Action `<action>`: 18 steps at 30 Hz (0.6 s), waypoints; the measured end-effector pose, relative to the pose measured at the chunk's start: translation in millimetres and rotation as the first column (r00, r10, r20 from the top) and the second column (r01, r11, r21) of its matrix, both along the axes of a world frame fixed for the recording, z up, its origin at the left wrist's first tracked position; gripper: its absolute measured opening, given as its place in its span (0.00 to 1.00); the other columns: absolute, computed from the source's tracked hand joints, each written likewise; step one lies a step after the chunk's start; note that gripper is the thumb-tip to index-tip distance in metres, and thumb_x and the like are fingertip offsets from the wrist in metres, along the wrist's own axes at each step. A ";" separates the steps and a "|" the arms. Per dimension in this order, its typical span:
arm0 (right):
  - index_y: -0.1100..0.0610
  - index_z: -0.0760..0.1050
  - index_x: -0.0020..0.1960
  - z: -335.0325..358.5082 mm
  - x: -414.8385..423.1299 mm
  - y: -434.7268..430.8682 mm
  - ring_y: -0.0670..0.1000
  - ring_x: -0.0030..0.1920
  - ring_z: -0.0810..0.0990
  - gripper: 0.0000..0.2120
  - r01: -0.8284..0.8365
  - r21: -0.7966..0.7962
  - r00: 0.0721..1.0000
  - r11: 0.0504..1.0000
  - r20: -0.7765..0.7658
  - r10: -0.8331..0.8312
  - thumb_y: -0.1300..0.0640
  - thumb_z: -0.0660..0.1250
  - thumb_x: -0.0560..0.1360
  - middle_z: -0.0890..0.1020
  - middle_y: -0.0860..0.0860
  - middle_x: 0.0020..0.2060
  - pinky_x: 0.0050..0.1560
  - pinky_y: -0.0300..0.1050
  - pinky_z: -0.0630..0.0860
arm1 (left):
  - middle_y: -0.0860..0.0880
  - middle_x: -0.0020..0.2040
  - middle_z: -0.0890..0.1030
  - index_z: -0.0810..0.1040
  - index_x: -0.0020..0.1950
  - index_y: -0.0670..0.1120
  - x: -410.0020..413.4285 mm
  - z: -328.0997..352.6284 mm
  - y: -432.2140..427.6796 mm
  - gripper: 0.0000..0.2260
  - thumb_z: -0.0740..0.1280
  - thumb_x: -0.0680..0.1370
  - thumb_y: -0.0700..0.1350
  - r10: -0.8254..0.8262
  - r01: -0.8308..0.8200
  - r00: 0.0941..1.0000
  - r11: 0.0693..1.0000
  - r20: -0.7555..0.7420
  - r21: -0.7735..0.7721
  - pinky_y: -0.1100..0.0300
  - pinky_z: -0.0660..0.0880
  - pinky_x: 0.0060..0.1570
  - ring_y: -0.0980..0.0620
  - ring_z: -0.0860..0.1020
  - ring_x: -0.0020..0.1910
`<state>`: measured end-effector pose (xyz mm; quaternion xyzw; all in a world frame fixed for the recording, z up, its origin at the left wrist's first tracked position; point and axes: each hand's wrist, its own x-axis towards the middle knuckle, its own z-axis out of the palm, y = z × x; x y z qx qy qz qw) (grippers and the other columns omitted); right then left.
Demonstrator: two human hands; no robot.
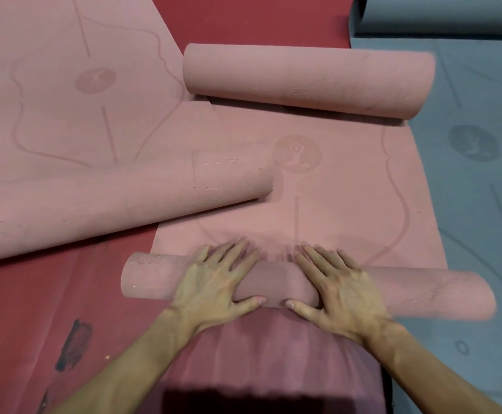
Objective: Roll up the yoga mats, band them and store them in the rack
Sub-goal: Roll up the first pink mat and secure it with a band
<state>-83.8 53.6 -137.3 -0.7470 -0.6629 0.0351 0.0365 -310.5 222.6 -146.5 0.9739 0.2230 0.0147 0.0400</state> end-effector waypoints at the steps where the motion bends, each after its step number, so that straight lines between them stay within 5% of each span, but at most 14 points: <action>1: 0.55 0.75 0.74 -0.4 0.4 2.6 0.58 0.72 0.76 0.42 0.017 0.002 1.000 1.000 -0.004 -0.017 0.24 0.53 0.78 0.75 0.54 0.74 0.70 0.63 0.74 | 0.44 0.75 0.75 0.71 0.77 0.51 1.8 1.1 -2.3 0.38 0.56 0.77 0.74 0.037 -0.037 0.999 0.999 0.003 0.006 0.38 0.72 0.67 0.42 0.77 0.70; 5: 0.55 0.80 0.68 -1.5 2.5 10.9 0.58 0.67 0.80 0.41 0.061 0.005 0.998 0.998 -0.020 -0.061 0.24 0.50 0.79 0.81 0.54 0.68 0.68 0.61 0.75 | 0.45 0.71 0.78 0.76 0.74 0.47 2.9 -3.9 -24.5 0.34 0.57 0.79 0.70 0.195 -0.197 0.978 0.980 0.080 0.030 0.37 0.67 0.69 0.41 0.77 0.68; 12: 0.59 0.75 0.74 -6.2 -12.3 -4.1 0.61 0.73 0.74 0.38 0.159 0.118 0.984 0.980 0.057 -0.166 0.30 0.56 0.80 0.77 0.57 0.72 0.74 0.68 0.65 | 0.44 0.76 0.74 0.76 0.75 0.50 16.5 -8.0 -10.5 0.34 0.58 0.77 0.70 0.206 -0.210 0.975 0.977 0.082 0.040 0.31 0.54 0.77 0.40 0.69 0.77; 18: 0.54 0.79 0.68 -7.5 -2.8 8.5 0.60 0.56 0.81 0.35 0.188 0.101 0.982 0.977 0.015 -0.190 0.29 0.55 0.79 0.84 0.52 0.58 0.63 0.62 0.73 | 0.45 0.71 0.78 0.77 0.73 0.47 14.2 -12.5 -15.4 0.31 0.57 0.80 0.66 0.220 -0.236 0.961 0.969 0.164 0.080 0.35 0.60 0.75 0.42 0.74 0.72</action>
